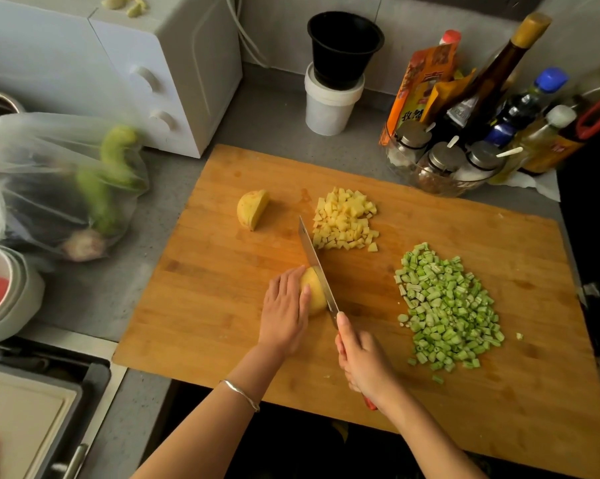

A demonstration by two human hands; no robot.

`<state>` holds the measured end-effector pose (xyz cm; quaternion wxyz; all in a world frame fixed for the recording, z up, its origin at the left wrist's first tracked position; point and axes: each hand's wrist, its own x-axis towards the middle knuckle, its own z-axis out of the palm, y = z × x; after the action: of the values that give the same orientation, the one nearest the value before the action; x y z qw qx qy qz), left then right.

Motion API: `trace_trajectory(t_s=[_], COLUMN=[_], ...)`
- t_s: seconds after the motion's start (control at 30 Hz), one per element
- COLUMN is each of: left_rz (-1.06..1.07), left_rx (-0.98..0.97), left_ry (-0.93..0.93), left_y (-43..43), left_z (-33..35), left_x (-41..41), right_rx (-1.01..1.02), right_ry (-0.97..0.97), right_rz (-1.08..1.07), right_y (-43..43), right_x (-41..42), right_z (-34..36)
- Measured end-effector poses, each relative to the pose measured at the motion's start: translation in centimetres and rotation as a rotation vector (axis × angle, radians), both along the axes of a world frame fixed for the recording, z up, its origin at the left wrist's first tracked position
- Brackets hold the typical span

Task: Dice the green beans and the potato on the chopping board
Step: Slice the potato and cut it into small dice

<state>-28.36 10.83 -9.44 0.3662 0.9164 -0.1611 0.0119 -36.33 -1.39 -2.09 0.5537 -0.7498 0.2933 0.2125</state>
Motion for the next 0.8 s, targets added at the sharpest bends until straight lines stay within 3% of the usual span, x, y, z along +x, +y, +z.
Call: trace_trajectory(t_s=[0.17, 0.43, 0.8], left_rz=[0.228, 0.274, 0.285], left_rx=[-0.092, 0.065, 0.094], left_ry=[0.058, 0.012, -0.027], left_y=[-0.1, -1.0, -1.2], left_z=[0.3, -0.5, -0.6], left_x=[-0.2, -0.5, -0.6], right_rx=[0.056, 0.167, 0.016], right_ry=[-0.018, -0.102, -0.063], right_rz=[-0.040, -0.035, 0.069], right_y=[-0.5, -1.1, -0.2], right_x=[-0.3, -1.0, -1.0], right_z=[0.4, 2.6, 2.4])
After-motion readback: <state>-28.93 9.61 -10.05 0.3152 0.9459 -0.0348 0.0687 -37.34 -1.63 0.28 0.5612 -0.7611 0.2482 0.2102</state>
